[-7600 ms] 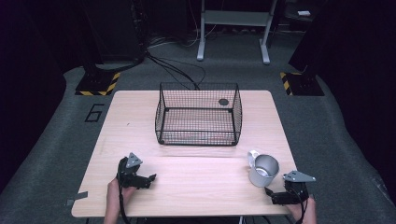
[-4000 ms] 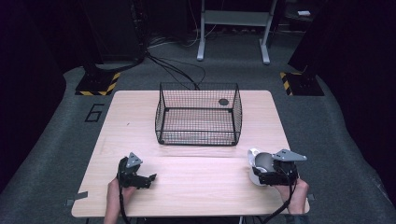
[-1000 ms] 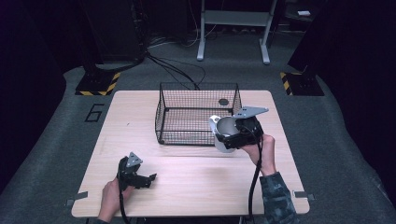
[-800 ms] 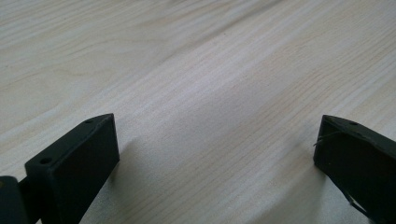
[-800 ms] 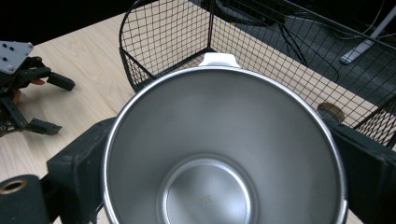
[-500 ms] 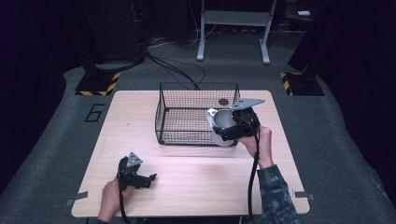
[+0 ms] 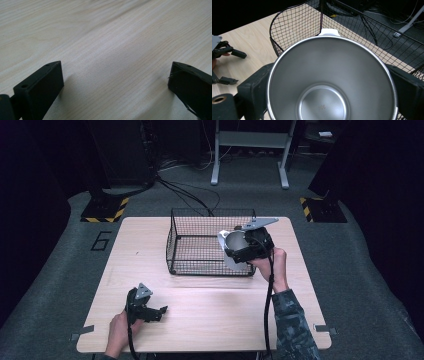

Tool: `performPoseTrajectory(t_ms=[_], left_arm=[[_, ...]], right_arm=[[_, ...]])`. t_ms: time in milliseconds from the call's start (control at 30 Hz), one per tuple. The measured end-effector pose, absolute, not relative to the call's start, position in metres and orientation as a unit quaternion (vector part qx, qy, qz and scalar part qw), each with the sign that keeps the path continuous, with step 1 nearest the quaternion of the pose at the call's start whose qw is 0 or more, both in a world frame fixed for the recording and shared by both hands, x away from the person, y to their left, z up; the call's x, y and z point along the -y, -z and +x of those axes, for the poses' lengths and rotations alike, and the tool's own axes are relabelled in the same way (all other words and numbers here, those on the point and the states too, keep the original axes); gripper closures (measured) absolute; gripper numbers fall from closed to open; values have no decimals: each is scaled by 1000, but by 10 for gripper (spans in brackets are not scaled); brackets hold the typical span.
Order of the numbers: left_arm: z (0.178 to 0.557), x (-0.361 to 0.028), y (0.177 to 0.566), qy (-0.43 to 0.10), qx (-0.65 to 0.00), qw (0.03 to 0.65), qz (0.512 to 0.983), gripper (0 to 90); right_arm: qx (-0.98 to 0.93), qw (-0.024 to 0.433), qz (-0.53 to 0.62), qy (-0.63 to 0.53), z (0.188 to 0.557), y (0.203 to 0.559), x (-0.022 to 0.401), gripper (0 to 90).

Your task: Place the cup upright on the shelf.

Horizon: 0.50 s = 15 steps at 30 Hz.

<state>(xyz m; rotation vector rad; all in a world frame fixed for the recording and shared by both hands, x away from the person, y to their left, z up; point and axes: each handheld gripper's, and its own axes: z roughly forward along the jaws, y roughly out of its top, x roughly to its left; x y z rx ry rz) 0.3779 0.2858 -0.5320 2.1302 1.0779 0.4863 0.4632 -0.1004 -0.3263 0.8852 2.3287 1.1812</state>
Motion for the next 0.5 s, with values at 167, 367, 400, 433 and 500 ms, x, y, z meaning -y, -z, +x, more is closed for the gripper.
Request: performPoseTrajectory(t_ms=[167,367,400,433,500], left_arm=[[378,-286,532,-187,-415,345,821,1],[378,-286,532,-187,-413,344,822,1],[378,-286,532,-187,-413,344,822,1],[378,-286,532,-187,-413,344,822,1],[378,-286,532,-188,-415,346,820,1]], right_arm=[[-829,187,320,-419,470,326,97,57],[-831,188,318,-416,478,325,93,57],[-831,187,319,-416,479,325,92,56],[-832,189,315,-416,481,325,91,56],[-834,190,313,-413,483,325,89,57]])
